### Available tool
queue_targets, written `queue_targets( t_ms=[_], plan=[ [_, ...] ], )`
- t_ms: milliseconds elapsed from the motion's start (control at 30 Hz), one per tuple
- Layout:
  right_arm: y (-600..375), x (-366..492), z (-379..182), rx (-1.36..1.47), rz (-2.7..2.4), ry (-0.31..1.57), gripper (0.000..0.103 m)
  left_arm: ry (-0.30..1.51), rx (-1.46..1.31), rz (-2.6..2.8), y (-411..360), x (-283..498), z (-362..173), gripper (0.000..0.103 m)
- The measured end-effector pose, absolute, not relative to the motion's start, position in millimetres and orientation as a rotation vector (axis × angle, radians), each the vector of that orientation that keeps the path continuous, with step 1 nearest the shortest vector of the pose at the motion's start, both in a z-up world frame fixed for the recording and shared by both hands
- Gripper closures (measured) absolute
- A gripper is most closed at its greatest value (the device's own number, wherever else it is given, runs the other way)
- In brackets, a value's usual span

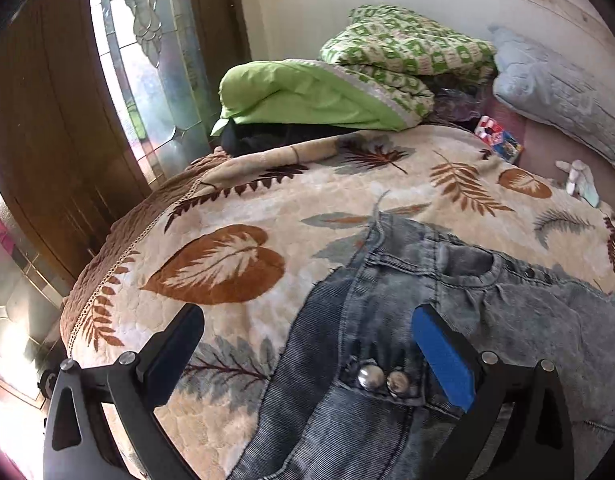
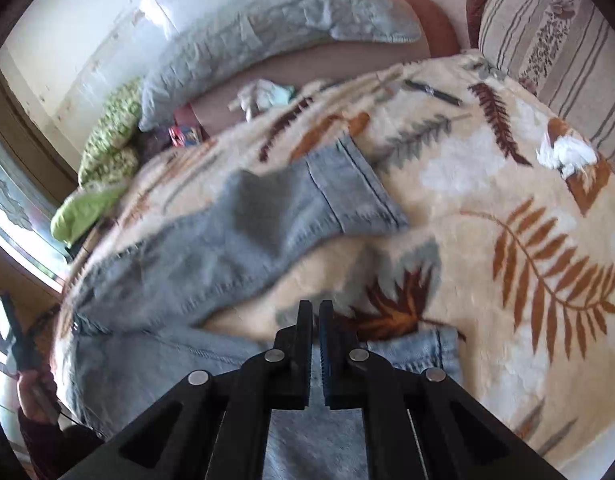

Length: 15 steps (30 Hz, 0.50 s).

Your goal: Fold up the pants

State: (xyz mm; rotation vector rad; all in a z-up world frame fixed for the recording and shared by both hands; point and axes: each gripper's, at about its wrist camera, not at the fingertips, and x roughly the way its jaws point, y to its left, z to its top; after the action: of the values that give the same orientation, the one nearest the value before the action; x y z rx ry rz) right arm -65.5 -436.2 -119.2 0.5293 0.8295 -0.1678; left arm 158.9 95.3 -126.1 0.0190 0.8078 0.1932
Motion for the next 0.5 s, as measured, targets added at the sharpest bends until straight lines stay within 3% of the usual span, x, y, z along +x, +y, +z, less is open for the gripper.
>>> queue_targets(
  t_ms=[133,200,233,267,300,500],
  plan=[
    [-439,-40,-77,0.571,-0.100,0.603,0.097,0.845,-0.020,0.248,123,195,-112,0.000],
    [-444,-22,-72,0.652,-0.034,0.519,0.088,0.899,-0.049,0.236,129,221,-111,0.000],
    [-444,-13,-72,0.682,-0.010,0.496,0.067,0.929,-0.072,0.225,130,234,-113,0.000],
    [-446,-3,-75,0.700,-0.012,0.497,0.020,0.960,-0.096,0.213,130,245,-117,0.000],
    [-446,4,-79,0.711,-0.030,0.496,0.005,0.984,-0.118,0.208,129,255,-123,0.000],
    [-458,28,-115,0.745,-0.076,0.578,0.005,1.076,-0.145,0.151,108,294,-162,0.000]
  ],
)
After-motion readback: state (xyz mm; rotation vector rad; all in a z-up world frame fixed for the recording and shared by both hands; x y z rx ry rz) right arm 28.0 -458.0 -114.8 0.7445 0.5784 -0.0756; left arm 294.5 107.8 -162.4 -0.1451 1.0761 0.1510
